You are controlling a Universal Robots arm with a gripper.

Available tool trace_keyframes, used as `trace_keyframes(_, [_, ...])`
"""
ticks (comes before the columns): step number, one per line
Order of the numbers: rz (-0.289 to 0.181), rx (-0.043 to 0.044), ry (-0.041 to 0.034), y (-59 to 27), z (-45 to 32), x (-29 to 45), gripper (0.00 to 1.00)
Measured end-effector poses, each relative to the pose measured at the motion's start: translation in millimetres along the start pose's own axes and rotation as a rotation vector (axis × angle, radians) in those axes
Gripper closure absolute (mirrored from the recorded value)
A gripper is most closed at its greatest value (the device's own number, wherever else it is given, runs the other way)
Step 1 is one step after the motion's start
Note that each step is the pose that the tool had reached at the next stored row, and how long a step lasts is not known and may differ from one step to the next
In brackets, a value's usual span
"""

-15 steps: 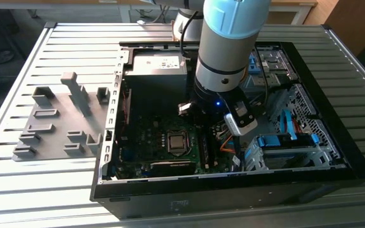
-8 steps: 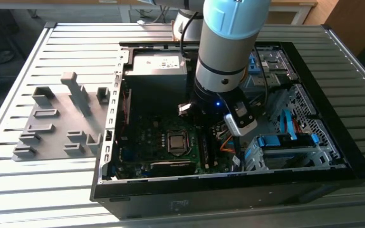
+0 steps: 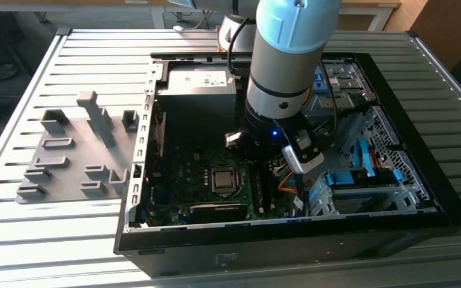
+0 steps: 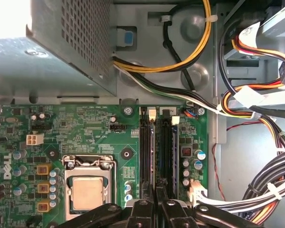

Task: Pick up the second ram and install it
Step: 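Press down the second ram until it locks into place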

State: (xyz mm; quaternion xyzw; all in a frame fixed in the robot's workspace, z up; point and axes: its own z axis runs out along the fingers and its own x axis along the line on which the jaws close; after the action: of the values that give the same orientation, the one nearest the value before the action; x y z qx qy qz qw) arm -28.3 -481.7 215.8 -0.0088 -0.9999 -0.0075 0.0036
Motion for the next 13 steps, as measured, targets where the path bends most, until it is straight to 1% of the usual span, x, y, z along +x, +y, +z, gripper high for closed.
trace_keyframes(13, [0.000, -0.0005, 0.0001, -0.1, 4.3, 0.0, 0.86])
